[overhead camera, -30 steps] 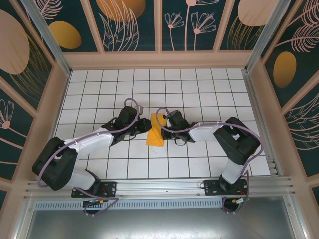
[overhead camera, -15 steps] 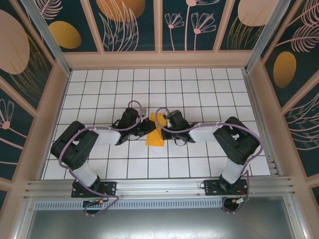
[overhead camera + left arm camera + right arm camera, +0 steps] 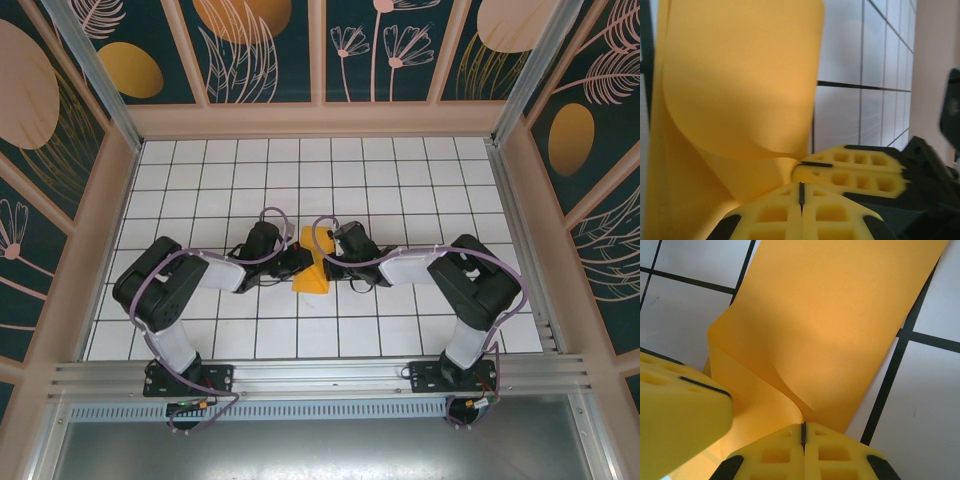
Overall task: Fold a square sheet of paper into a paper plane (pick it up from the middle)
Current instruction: Fold the triangle a second time at the center of the table.
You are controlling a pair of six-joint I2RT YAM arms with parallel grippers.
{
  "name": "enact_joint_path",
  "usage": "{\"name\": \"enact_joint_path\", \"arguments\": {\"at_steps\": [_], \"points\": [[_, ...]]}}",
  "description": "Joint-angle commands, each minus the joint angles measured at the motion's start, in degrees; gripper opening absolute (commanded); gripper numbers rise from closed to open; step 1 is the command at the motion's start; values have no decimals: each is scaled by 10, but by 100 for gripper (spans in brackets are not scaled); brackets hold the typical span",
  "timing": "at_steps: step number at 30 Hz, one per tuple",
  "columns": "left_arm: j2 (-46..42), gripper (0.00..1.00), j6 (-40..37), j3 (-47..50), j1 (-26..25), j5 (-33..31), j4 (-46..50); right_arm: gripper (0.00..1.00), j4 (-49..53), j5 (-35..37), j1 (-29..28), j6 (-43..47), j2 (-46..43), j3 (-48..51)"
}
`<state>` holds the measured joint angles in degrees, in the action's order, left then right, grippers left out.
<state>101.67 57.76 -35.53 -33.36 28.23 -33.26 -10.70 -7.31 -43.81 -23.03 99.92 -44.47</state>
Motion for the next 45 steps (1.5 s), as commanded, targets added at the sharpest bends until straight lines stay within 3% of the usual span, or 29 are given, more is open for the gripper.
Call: {"name": "enact_joint_path", "arguments": {"at_steps": [1,13,18,23,25,28,32,34,36,45], "points": [[15,0,-6,-1,3,15,-19,0,16,14,4,-5,19,7],[52,0,-19,8,3,-16,42,1,13,4,4,-14,10,-2],[56,0,-22,22,3,-21,44,12,31,7,4,-22,-18,-26],[54,0,-29,16,3,-20,50,29,75,56,6,-45,-82,-33],[54,0,-30,17,3,-19,49,31,79,46,8,-62,-103,-23],[55,0,-29,16,3,-19,48,29,55,-22,7,-82,-116,-5],[55,0,-31,15,3,-17,49,10,-29,-121,-1,-144,-109,34],[55,0,-33,13,3,-18,52,2,-40,-124,-13,-168,-98,35],[55,0,-32,13,3,-17,50,0,-45,-131,-25,-176,-82,30],[55,0,-33,12,3,-15,50,0,-2,-101,-44,-185,-17,-12]]}}
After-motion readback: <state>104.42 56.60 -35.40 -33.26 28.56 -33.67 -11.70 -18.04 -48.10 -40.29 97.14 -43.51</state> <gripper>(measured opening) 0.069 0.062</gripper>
